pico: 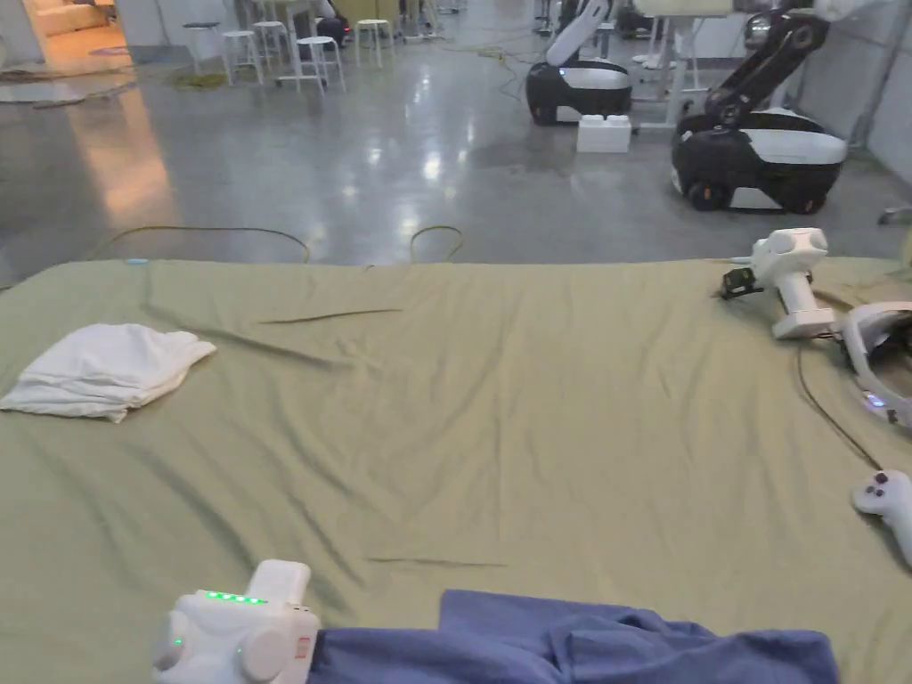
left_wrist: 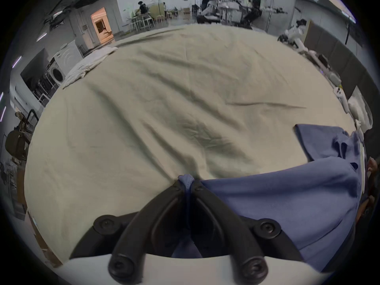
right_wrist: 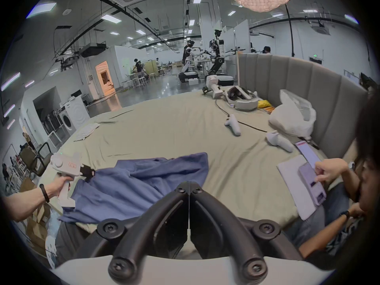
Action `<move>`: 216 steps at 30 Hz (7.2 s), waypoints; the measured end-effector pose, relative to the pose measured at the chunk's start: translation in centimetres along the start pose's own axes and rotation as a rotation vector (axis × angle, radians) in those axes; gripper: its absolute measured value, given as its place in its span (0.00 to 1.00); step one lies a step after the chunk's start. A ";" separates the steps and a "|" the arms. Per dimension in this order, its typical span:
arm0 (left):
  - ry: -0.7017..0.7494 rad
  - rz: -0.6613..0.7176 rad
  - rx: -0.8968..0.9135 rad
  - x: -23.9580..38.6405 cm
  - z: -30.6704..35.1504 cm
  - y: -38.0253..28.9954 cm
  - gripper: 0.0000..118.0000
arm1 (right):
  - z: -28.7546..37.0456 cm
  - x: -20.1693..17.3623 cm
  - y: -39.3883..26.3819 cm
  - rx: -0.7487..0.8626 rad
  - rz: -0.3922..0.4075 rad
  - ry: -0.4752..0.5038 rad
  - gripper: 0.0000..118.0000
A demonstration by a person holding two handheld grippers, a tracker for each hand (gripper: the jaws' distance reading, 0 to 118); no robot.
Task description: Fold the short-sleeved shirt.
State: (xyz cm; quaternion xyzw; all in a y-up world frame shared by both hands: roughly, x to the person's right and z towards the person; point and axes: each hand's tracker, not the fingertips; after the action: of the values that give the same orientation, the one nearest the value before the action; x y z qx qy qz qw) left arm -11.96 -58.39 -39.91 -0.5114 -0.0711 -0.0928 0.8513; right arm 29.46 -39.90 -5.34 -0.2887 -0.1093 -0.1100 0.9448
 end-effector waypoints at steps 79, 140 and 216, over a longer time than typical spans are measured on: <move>0.098 0.149 0.921 -14.4 39.1 31.1 0.04 | -11.2 -13.0 48.8 0.506 0.168 -0.171 0.02; 0.034 0.090 1.132 -1.5 47.4 -18.4 0.02 | 16.2 -8.7 3.5 0.578 0.230 0.081 0.00; -0.227 0.257 0.074 -8.8 14.1 -16.9 0.05 | -9.0 5.7 -6.1 -0.228 -0.004 -0.032 0.03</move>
State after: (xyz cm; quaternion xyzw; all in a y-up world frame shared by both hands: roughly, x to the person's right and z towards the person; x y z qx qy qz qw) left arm -24.80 -52.92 -20.75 -0.4920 -0.1041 0.0777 0.8609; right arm 34.53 -50.78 -7.90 -0.3959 -0.1120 -0.1191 0.9036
